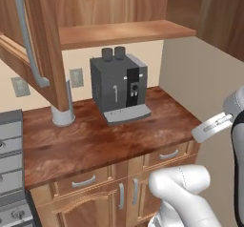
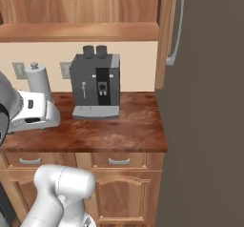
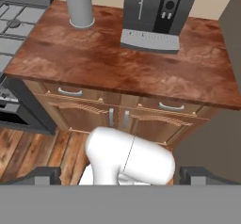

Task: Open the cabinet. Pick the sponge and place it next to the sink. Then close the cabinet.

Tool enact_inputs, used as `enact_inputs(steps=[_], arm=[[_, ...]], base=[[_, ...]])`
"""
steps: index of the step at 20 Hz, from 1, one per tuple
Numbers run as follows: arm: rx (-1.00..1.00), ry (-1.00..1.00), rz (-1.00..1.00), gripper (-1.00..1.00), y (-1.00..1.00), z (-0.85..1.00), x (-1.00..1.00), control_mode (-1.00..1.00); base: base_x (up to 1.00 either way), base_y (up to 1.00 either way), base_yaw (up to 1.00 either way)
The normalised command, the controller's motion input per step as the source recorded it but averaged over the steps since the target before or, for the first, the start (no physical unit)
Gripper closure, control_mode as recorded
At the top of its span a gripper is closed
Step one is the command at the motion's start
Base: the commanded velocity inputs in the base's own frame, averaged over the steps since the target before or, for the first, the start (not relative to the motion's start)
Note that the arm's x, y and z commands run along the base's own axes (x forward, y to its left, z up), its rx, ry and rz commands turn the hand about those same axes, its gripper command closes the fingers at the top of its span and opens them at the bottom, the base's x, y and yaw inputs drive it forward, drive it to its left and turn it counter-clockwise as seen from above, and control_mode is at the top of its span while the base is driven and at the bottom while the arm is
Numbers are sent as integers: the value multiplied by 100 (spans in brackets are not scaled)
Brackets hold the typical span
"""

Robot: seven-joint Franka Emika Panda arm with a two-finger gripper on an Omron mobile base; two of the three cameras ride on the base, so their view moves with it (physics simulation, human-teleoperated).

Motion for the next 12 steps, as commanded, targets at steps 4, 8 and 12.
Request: enact_inputs(steps=[4,8,12], arm=[[0,0,0,-100,0,0,0,100],[0,0,0,-100,0,0,0,100],[0,0,0,-100,0,0,0,100]], base=[[0,10,15],[19,0,20],[52,0,7]])
